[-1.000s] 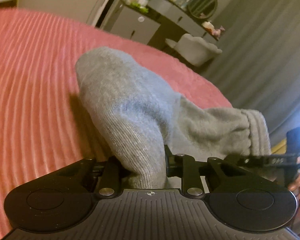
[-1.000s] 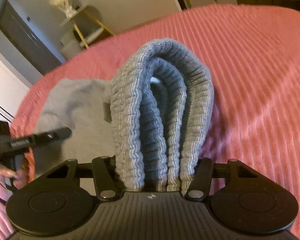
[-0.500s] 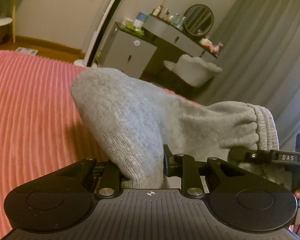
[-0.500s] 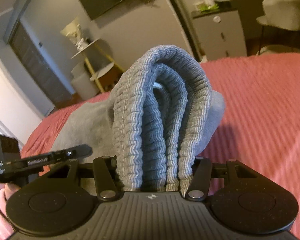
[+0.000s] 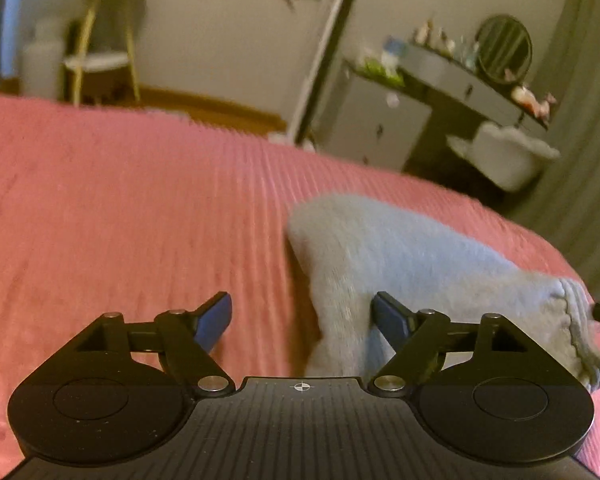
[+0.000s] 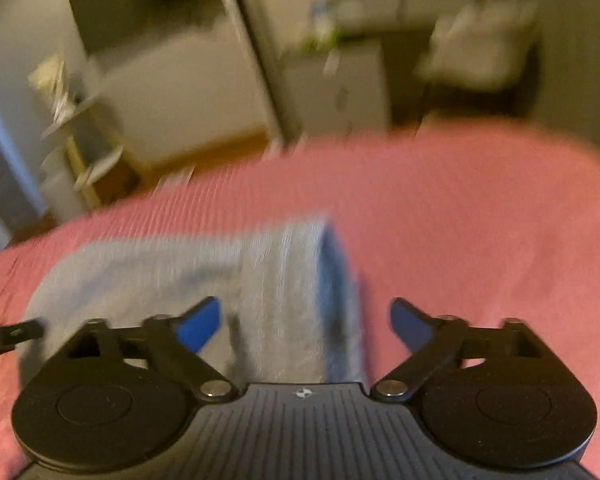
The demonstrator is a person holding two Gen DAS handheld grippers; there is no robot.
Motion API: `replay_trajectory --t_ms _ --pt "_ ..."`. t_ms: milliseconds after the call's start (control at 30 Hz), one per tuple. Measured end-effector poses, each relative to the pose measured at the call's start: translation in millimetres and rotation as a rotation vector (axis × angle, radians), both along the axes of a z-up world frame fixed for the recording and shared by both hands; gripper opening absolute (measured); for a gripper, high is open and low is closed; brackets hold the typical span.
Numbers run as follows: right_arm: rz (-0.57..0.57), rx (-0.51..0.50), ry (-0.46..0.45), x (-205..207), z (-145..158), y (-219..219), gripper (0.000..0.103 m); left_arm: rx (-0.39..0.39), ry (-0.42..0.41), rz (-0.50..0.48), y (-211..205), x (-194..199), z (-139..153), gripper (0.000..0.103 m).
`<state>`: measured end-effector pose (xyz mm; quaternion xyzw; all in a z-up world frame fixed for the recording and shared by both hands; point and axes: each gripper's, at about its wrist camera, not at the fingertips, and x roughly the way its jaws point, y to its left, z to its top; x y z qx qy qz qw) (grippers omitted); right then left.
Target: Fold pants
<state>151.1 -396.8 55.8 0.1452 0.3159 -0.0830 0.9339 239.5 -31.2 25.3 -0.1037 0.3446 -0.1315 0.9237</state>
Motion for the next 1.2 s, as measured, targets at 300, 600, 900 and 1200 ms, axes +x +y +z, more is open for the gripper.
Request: replay_trajectory --t_ms 300,600,900,1200 --pt "0.098 0.309 -0.109 -49.8 -23.8 23.5 0.028 -0.092 -0.039 -0.119 -48.5 5.0 16.1 0.091" --pt "0.035 0.435 -0.152 -55.5 -65.2 8.5 0.018 -0.170 -0.212 -0.166 -65.6 1.3 32.5 0.092" --pt "0.077 0.371 -0.150 -51.9 -72.5 18.1 0.005 0.219 -0.073 -0.111 -97.0 43.8 -57.9 0.103" --pt "0.011 0.504 -0.181 -79.1 -61.5 6.2 0.022 0.170 -0.113 -0.053 -61.7 -34.4 -20.3 0.103"
